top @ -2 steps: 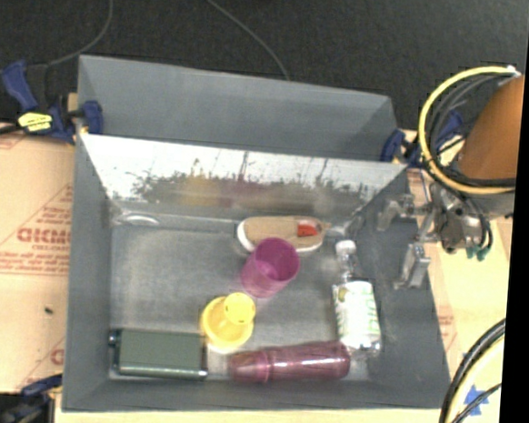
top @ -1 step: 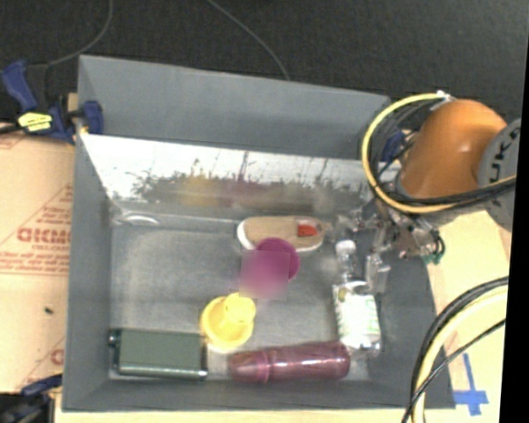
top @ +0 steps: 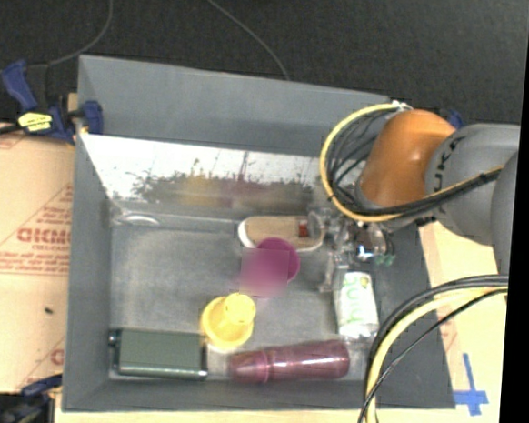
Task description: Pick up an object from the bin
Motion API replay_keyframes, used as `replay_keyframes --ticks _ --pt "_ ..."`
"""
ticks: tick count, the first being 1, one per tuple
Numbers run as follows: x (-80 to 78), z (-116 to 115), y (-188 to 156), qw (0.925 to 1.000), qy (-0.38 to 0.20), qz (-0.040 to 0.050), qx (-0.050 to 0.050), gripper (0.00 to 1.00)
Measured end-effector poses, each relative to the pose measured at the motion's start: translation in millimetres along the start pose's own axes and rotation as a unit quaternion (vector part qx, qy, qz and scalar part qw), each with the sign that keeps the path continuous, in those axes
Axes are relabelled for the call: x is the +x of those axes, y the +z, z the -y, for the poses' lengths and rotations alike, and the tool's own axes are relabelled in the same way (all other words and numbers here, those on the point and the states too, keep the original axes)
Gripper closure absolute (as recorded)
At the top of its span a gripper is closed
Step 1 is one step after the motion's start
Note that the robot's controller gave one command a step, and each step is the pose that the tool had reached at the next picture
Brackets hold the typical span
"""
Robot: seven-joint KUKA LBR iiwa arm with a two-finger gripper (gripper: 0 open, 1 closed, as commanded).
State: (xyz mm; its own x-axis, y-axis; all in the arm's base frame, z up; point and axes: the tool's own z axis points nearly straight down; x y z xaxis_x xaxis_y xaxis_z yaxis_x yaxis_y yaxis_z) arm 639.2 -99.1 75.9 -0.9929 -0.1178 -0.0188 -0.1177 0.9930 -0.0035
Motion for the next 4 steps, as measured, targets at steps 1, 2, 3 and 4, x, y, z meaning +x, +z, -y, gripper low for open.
replay_keyframes --ticks 1,2,3,4 --pt "-14.1 -23 -1 0.9641 -0.266 0.0015 -0.005 0.00" --pt "-18.3 -59 -26 0.9632 -0.269 0.0034 0.001 0.00" --pt "68.0 -70 -6 0.8796 -0.475 0.0218 0.007 1.00" --pt "67.9 -70 -6 0.8796 -0.475 0.0215 0.007 1.00"
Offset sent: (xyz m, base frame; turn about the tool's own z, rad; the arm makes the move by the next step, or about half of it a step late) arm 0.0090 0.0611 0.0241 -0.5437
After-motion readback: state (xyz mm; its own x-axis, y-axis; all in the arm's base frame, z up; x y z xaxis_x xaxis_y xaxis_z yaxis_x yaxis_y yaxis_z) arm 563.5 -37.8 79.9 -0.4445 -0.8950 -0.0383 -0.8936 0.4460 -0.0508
